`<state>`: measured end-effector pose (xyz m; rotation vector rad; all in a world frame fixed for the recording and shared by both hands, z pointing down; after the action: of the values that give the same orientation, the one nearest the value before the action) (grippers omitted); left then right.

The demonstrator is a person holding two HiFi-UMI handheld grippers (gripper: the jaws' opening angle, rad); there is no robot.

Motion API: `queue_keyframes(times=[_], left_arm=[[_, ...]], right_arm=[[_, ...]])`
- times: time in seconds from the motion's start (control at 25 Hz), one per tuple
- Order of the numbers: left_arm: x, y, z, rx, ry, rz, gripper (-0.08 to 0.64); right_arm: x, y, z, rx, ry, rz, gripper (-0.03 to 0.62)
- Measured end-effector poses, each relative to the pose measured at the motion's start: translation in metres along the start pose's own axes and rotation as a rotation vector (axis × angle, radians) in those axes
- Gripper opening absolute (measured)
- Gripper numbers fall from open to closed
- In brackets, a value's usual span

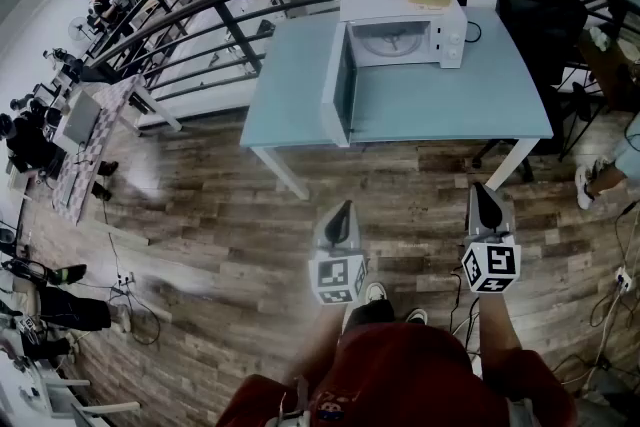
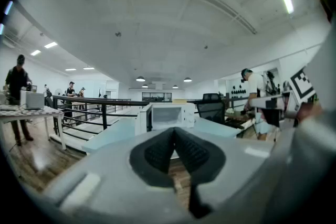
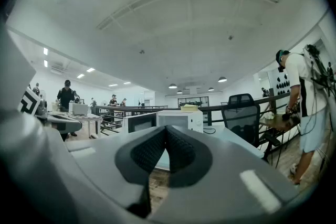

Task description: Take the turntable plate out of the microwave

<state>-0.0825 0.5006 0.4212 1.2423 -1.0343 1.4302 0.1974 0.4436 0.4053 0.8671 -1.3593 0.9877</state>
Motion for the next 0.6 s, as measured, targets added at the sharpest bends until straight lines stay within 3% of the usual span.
queue_keyframes(times=[0.6], left_arm=[[0.002, 0.028, 0.011, 0.014, -0.006, -0.013, 0.000]], right_arm=[[0.001, 0.027, 0.025, -0.018, -0.007, 0.004, 0.000]])
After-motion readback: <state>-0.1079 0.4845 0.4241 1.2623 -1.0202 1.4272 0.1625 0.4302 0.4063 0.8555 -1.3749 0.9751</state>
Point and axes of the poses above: the fingertips, and each gripper's own axes: z forward along the fingers, y to its left, x out of its underside, the point moved 7 cm from there along -z, backward along the fingers, and after that the axes turned 4 degrees about x, right-handed, at the moved point
